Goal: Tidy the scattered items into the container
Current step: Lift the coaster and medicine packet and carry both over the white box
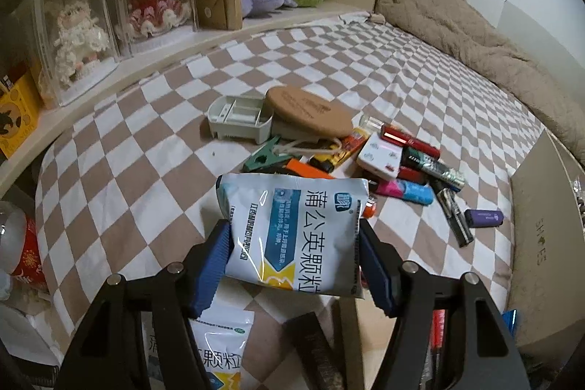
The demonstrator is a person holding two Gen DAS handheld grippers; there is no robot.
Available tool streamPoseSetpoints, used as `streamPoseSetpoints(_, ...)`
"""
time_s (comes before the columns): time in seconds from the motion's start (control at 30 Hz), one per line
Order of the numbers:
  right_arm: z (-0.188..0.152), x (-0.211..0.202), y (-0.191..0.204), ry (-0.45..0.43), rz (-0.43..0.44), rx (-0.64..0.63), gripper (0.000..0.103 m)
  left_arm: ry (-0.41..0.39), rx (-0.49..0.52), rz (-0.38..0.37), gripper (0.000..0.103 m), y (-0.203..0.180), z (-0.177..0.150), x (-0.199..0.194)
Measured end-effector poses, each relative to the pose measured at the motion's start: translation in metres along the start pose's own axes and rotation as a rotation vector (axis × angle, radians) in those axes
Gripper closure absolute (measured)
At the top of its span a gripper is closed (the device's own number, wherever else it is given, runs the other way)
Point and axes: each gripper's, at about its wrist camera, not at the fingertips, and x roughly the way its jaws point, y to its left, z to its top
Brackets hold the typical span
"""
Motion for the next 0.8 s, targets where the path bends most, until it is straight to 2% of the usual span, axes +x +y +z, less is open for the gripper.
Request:
streamPoseSetpoints(0.27, -0.006, -0.013, 0.024, 0.041, 0.143, -0.04, 0.003, -0.037, 0.017, -0.073, 0.036, -0.014, -0.002, -0.017)
streamPoseSetpoints(0.57, -0.022, -0.037, 0.07, 0.065, 0.304, -0.138, 0.003, -0.091, 0.098, -0.142, 0.036, -0.039, -0.005, -0.037)
streamPoseSetpoints(0.67, -0.031, -0.046, 0.09, 0.062, 0.342, -0.198, 0.003, -0.118, 0.124, -0.184, 0.036, -0.049, -0.005, -0.048)
streamPoseSetpoints(0.8, -0.04, -0.055, 0.109, 0.068, 0.405, -0.256, 0.003, -0.119, 0.145, -0.28, 0.035, -0.064, -0.009, -0.062)
